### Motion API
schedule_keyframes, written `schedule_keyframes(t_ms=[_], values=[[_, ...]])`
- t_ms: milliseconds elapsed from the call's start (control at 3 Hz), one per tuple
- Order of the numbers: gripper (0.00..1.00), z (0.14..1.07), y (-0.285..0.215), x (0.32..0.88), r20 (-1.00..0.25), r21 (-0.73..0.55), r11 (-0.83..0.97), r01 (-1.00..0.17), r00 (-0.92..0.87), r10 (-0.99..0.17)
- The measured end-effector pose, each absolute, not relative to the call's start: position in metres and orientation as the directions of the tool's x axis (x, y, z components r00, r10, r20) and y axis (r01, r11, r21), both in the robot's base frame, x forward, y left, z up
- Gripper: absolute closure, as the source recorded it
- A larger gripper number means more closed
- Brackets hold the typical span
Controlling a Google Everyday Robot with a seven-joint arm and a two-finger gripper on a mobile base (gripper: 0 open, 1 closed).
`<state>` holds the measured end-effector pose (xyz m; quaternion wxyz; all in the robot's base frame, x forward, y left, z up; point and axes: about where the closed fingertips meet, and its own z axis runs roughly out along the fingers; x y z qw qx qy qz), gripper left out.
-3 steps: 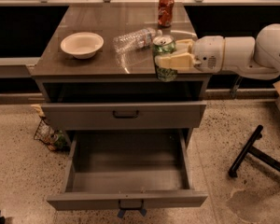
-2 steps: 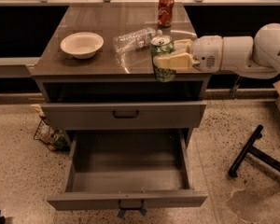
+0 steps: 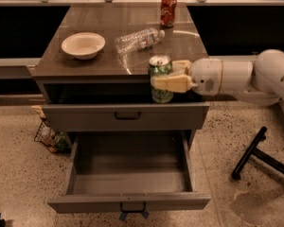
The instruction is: Place green can into middle drawer
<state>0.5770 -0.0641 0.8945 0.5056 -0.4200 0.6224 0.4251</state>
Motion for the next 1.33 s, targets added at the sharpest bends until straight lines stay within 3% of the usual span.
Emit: schedule_keyframes(t_ms=[667, 1333], values=[[1.0, 0.794, -0.027, 0.5, -0.981, 0.099, 0.126, -0.987, -0.118, -0.155], [1.0, 0.757, -0.024, 0.491, -0.978, 0.108, 0.138, -0.984, -0.13, -0.162]])
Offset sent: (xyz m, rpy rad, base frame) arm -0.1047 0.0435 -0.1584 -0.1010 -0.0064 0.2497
